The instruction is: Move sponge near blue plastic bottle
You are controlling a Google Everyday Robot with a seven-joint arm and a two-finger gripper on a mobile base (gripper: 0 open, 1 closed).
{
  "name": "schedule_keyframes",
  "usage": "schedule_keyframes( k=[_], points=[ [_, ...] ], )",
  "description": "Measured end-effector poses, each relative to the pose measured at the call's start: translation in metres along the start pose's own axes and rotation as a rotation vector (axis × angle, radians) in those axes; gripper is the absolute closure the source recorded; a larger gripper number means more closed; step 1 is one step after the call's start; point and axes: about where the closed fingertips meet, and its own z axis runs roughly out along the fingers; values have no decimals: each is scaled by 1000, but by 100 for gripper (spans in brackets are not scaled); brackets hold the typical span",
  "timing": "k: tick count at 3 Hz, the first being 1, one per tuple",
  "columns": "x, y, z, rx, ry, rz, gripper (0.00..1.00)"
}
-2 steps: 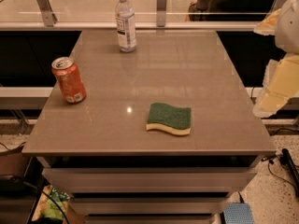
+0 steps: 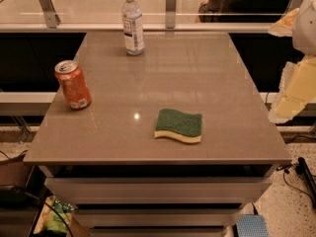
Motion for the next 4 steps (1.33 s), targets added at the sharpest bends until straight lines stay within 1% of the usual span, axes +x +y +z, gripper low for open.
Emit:
schedule_keyframes(
  k=[1,2,3,4],
  points=[
    [8,-4,4,-8,-94,3,0],
    [6,-1,21,-44,-262,-24,0],
    [-5,9,43,-97,-445,-49,0],
    [-19,23,60,-142,-600,-44,0]
  ],
)
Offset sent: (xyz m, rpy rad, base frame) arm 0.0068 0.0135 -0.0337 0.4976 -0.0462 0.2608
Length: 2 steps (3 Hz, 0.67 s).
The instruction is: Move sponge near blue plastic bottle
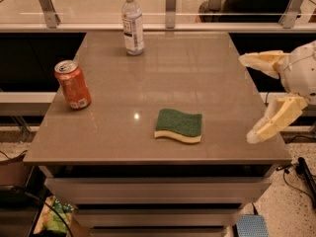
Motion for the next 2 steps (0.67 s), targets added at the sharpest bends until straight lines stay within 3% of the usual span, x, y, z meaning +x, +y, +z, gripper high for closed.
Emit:
schedule_keyframes(
  k=[1,2],
  points=[
    [0,8,19,-26,-111,43,0],
    [-1,11,33,-34,-178,95,0]
  ],
)
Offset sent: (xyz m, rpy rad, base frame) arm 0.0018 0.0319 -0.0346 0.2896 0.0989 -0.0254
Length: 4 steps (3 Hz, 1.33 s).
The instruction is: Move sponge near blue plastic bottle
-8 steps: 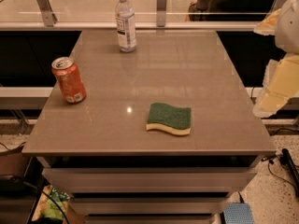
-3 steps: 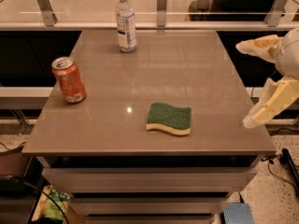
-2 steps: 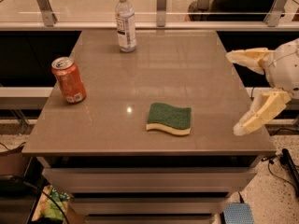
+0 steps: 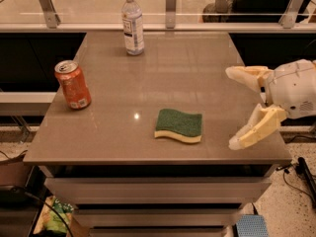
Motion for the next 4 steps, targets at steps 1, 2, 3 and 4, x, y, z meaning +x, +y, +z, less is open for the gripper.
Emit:
schedule_keyframes(
  k=[1,2,3,4],
  points=[
    [-1,-4,16,-11,-33,43,0],
    [1,-9,53,-24,-79,109,0],
    [8,-17,56,-21,-84,118,0],
    [17,-30,61,-9,-97,129,0]
  ],
)
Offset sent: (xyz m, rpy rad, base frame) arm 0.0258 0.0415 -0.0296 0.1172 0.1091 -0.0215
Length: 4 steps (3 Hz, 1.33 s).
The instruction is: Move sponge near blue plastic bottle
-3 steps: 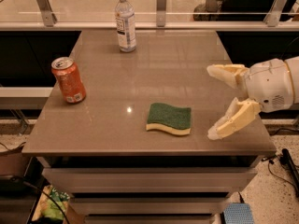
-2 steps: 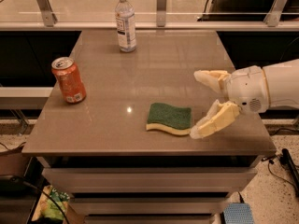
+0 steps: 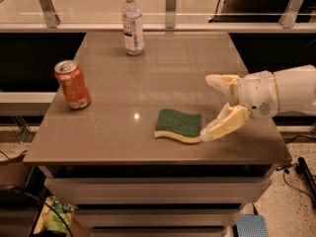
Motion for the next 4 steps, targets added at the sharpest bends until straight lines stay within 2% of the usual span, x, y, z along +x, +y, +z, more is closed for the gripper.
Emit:
schedule_keyframes(
  k=[1,3,4],
  points=[
    [7,-8,5,25,9,0,0],
    [22,-2,19,94,61,-20,0],
    [31,2,27,92,58,-20,0]
  ],
)
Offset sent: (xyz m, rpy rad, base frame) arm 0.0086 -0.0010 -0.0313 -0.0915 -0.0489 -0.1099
